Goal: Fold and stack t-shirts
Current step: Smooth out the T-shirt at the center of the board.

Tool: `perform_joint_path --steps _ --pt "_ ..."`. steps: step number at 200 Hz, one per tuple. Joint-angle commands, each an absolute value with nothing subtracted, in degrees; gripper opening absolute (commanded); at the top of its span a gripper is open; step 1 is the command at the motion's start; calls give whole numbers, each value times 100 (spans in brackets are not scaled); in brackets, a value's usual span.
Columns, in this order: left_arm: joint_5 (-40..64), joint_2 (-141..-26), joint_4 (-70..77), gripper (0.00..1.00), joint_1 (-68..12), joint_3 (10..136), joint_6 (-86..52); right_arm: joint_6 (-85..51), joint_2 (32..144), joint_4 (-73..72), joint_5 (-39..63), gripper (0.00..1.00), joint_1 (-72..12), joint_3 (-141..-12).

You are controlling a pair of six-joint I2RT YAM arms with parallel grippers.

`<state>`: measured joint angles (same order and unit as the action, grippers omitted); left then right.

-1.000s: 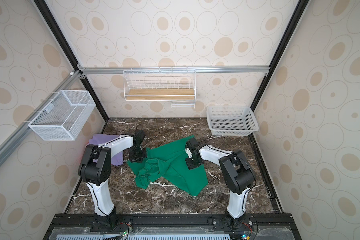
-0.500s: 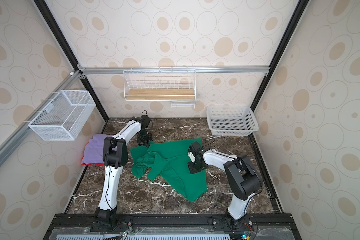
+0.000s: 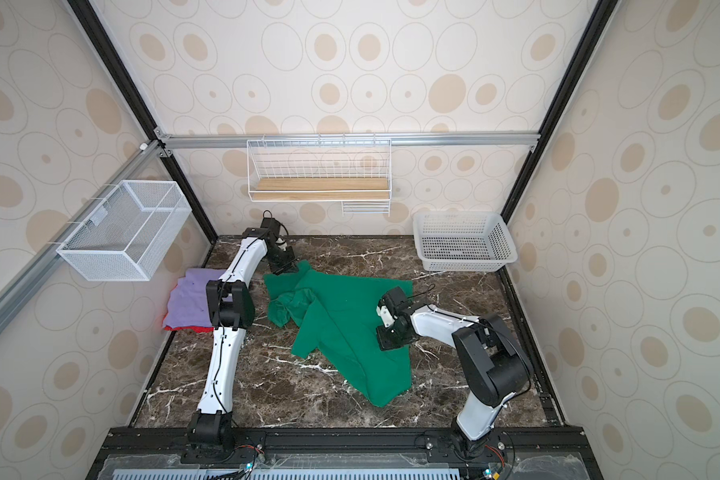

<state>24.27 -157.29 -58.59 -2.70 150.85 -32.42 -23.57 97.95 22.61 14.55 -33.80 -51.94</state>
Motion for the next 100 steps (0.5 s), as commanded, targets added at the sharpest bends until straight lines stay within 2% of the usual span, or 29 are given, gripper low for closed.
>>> perform_joint_path --steps 1,9,15,26,36,54,69,100 --pt "2204 -15939 -5108 30 -134 15010 -3274 -2425 10531 2825 1099 0 -3190 -4671" --pt "2238 -15862 -5023 38 -115 15095 -3284 -2442 10521 2771 1082 0 -3106 -4676" --pt "2266 -15726 -4956 48 -111 15089 -3278 -2460 10505 2765 1020 0 -3064 -4698" --pt "2352 -15254 -4766 57 -122 14828 -3271 -2489 10461 2873 989 0 -3026 -4811" --pt "2352 -14600 -4439 64 -153 14209 -3261 -2536 10343 2860 969 0 -3032 -4841" --pt "2158 -13140 -3822 88 -251 12874 -3296 -2579 10096 2777 772 0 -3025 -4840" --pt "1838 -12280 -4222 89 -360 12286 -3302 -2495 9869 2863 496 1 -3028 -4893" --pt "1554 -10843 -5019 82 -893 10426 -3125 -2355 9279 3055 397 9 -3025 -4920"
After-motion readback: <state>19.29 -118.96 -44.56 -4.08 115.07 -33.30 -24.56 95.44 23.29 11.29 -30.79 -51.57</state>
